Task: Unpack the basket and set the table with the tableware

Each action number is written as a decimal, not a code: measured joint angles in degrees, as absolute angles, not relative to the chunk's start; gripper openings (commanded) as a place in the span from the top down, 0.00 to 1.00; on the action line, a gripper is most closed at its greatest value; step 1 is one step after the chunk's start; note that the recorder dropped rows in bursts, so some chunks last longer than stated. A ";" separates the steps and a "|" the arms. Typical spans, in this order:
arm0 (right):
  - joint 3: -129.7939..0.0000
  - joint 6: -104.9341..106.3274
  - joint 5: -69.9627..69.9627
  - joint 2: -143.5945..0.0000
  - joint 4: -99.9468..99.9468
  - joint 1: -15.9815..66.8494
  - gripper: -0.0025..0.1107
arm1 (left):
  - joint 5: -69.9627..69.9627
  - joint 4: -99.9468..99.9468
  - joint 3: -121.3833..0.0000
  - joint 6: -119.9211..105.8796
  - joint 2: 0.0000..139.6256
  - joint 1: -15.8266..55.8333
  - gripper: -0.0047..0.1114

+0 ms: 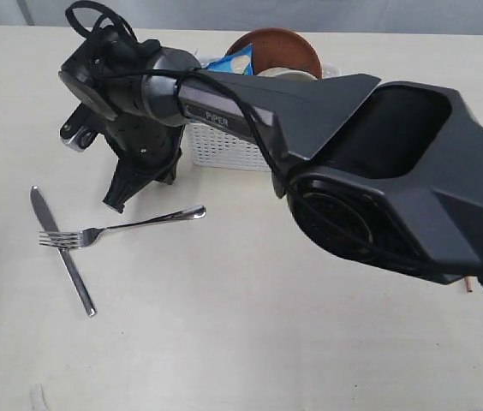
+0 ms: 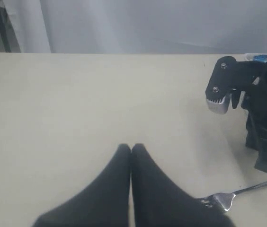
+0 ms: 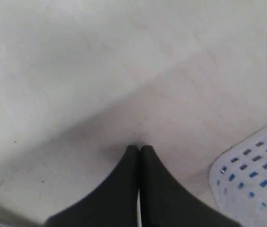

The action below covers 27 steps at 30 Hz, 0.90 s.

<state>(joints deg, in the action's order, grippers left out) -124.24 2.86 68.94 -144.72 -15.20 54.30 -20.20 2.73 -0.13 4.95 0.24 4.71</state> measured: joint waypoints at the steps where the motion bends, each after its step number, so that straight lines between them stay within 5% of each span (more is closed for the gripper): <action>1: -124.11 2.97 68.90 -144.58 -15.20 54.30 0.98 | -20.20 2.73 -0.13 4.95 0.24 4.71 0.96; 19: -122.54 3.55 69.52 -137.94 -6.69 54.24 0.98 | -20.20 2.73 -0.13 4.95 0.24 4.71 0.96; 27: -109.97 3.20 63.87 -132.41 -5.63 53.79 0.98 | -20.20 2.73 -0.13 4.95 0.24 4.71 0.96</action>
